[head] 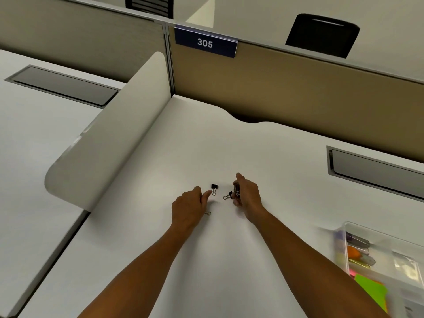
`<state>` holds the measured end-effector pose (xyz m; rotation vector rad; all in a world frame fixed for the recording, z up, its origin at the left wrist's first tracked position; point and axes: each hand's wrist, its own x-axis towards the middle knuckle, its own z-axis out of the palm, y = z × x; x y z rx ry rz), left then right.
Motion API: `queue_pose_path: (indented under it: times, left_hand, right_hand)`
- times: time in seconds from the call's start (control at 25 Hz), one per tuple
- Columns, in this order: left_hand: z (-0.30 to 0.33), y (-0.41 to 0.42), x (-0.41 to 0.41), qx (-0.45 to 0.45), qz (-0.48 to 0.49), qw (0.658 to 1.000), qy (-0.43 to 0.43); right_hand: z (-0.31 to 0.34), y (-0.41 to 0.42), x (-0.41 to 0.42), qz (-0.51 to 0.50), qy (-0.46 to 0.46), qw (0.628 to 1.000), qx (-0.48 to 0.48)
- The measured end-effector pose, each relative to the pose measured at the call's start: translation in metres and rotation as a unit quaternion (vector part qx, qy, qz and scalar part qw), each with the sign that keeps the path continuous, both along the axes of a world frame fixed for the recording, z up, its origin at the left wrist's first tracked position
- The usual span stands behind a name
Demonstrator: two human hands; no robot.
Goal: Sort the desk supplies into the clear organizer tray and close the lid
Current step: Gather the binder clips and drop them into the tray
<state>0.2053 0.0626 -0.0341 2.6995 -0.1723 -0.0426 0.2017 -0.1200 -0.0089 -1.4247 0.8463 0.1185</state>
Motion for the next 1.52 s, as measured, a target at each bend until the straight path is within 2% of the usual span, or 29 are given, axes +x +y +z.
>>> queue_pose_path:
  times: [0.12,0.2,0.32,0.4,0.48,0.6,0.76,0.84,0.92,1.12,1.36,1.52]
  left_hand:
    - [0.01,-0.001,-0.001,-0.148,0.091,0.984,0.026]
    - [0.02,-0.003,-0.004,-0.261,0.148,0.952,0.052]
    - [0.032,-0.008,-0.014,-0.393,0.216,0.887,0.109]
    - [0.038,-0.014,-0.026,-0.449,0.241,0.845,0.163]
    - [0.042,-0.023,-0.038,-0.507,0.268,0.782,0.245]
    - [0.045,-0.04,-0.063,-0.557,0.26,0.711,0.342]
    - [0.054,-0.073,-0.096,-0.664,0.248,0.598,0.374]
    - [0.065,-0.093,-0.108,-0.694,0.246,0.564,0.374]
    - [0.076,-0.114,-0.12,-0.711,0.235,0.548,0.373]
    - [0.097,-0.166,-0.153,-0.733,0.197,0.533,0.374]
    - [0.116,-0.244,-0.206,-0.739,0.168,0.547,0.356]
    - [0.126,-0.293,-0.227,-0.746,0.161,0.515,0.391]
  right_hand:
    - [0.005,-0.005,-0.016,-0.05,0.006,0.991,0.12]
    - [0.01,-0.008,-0.03,-0.087,-0.007,0.976,0.202]
    - [0.018,-0.012,-0.051,-0.124,-0.017,0.953,0.277]
    - [0.022,-0.013,-0.065,-0.131,-0.021,0.943,0.305]
    - [0.027,-0.013,-0.08,-0.142,-0.028,0.93,0.337]
    - [0.033,-0.016,-0.106,-0.169,-0.051,0.91,0.374]
    - [0.039,-0.023,-0.139,-0.204,-0.091,0.879,0.422]
    - [0.045,-0.032,-0.154,-0.232,-0.119,0.865,0.428]
    - [0.051,-0.044,-0.166,-0.253,-0.148,0.856,0.425]
    - [0.066,-0.083,-0.198,-0.298,-0.192,0.842,0.407]
    - [0.085,-0.14,-0.247,-0.334,-0.257,0.818,0.391]
    - [0.091,-0.184,-0.275,-0.377,-0.264,0.805,0.373]
